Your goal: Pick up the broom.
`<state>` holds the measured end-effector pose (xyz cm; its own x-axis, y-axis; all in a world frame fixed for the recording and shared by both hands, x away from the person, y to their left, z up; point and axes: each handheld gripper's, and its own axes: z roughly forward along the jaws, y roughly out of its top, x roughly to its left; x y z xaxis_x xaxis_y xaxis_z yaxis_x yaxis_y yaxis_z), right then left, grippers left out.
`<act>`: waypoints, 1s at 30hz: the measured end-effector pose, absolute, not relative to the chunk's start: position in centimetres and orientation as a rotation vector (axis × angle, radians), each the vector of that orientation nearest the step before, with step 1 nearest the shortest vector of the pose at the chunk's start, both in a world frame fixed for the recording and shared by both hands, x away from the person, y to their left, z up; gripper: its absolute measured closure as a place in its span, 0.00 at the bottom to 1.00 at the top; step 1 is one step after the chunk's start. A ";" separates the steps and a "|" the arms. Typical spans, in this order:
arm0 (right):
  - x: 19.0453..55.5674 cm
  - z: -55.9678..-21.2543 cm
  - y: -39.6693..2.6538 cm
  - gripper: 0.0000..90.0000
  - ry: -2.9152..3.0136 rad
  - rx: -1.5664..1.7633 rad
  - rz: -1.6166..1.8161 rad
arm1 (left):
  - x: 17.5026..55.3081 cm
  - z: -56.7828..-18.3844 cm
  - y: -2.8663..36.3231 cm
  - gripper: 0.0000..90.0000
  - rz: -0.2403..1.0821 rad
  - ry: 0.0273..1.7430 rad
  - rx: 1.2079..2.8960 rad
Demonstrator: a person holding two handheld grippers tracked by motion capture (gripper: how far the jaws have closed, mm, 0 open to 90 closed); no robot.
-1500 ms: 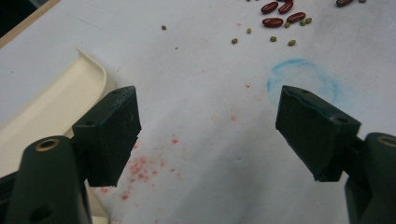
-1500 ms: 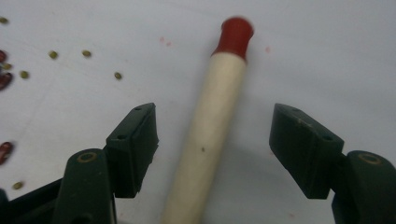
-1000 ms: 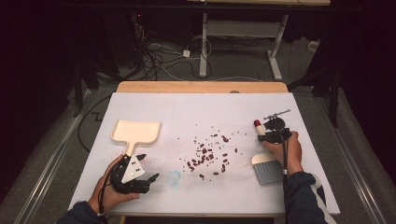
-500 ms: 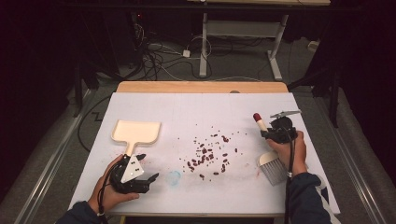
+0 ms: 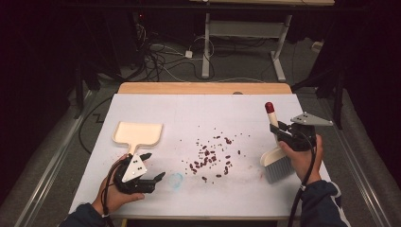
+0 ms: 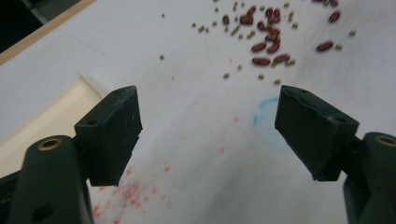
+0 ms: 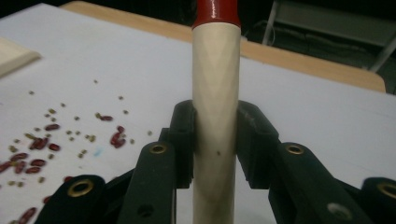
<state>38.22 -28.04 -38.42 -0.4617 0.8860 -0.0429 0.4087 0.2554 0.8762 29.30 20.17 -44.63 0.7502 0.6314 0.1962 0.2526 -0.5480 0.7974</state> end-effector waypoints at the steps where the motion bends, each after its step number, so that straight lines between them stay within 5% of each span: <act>1: 37.8 -38.1 -27.9 0.78 1.979 1.150 1.164 | 29.3 -44.3 19.8 0.25 0.596 0.652 2.137; 14: 33.0 -34.2 -22.1 0.78 1.880 0.928 1.311 | 29.4 -39.7 7.7 0.26 0.350 0.368 2.001; 20: 31.3 -34.3 -19.0 0.78 1.886 0.856 1.369 | 30.0 -39.9 2.9 0.27 0.338 0.377 1.978; 30: 29.3 -34.3 -16.7 0.78 1.901 0.767 1.408 | 31.4 -41.3 2.5 0.56 0.278 0.433 1.975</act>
<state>29.27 -16.74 -34.32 -0.6228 0.7674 -0.1523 0.0782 0.2548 0.9638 31.39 2.50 -41.35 0.9076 0.4198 0.0021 0.1771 -0.3873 0.9048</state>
